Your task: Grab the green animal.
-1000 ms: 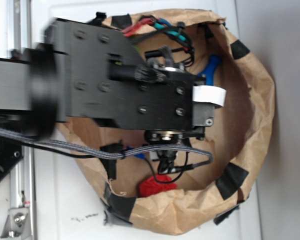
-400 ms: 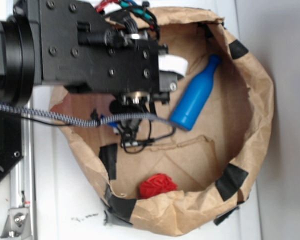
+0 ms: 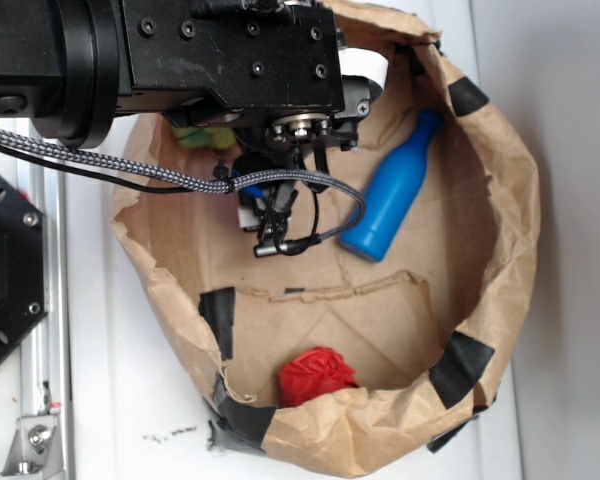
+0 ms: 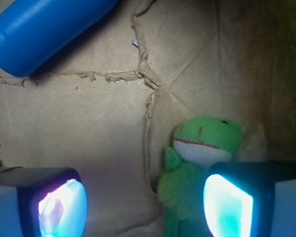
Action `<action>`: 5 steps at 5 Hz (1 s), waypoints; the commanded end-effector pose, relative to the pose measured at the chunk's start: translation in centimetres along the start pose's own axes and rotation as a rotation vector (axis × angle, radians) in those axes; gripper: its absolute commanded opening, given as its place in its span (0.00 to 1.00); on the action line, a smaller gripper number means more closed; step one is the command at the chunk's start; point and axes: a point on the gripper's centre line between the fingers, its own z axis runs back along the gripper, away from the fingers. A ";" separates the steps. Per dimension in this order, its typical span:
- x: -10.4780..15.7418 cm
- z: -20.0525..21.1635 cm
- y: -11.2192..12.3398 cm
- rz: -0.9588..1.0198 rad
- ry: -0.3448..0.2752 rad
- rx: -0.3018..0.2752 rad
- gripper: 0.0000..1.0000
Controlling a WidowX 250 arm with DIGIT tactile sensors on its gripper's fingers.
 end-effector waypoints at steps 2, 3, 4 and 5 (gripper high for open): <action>1.9 -0.9 3.3 0.004 -0.091 0.067 1.00; 2.3 -3.0 3.2 -0.022 -0.106 0.064 1.00; 2.0 -4.1 2.6 -0.018 -0.088 0.026 1.00; 1.4 -4.7 2.2 0.012 -0.047 -0.078 1.00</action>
